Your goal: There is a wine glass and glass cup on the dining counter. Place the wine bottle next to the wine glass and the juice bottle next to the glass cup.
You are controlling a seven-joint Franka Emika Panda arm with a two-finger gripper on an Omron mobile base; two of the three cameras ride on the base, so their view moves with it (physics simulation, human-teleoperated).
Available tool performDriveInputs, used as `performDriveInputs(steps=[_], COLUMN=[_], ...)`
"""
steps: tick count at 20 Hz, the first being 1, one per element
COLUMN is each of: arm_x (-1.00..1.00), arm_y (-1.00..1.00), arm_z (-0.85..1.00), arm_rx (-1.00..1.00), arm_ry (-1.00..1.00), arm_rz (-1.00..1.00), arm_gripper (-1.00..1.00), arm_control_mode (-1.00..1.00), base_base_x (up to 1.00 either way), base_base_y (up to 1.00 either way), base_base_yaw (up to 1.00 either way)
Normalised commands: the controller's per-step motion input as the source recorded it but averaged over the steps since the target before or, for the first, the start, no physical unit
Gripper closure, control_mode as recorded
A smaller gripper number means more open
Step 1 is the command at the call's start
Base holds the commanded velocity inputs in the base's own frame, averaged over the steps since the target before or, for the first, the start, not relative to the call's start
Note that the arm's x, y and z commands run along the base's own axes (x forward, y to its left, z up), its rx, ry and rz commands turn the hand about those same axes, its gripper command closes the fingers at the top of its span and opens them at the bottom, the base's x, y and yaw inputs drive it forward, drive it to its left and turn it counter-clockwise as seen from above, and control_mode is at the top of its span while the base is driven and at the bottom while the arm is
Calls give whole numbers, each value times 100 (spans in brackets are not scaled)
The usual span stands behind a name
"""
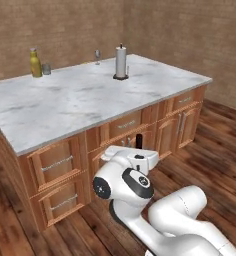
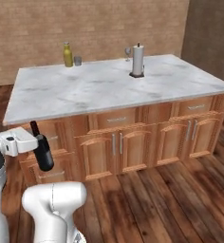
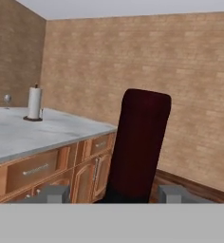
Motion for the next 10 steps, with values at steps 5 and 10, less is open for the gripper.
performDriveInputs(steps=[5,10], arm_x=[0,0], arm_y=[0,0], arm_z=[0,0], arm_rx=[0,0], arm_ry=[0,0], arm_rz=[0,0], arm_gripper=[100,100], arm_control_mode=[100,100], base_base_x=[68,71], base_base_y=[-48,-50], base_base_yaw=[13,10])
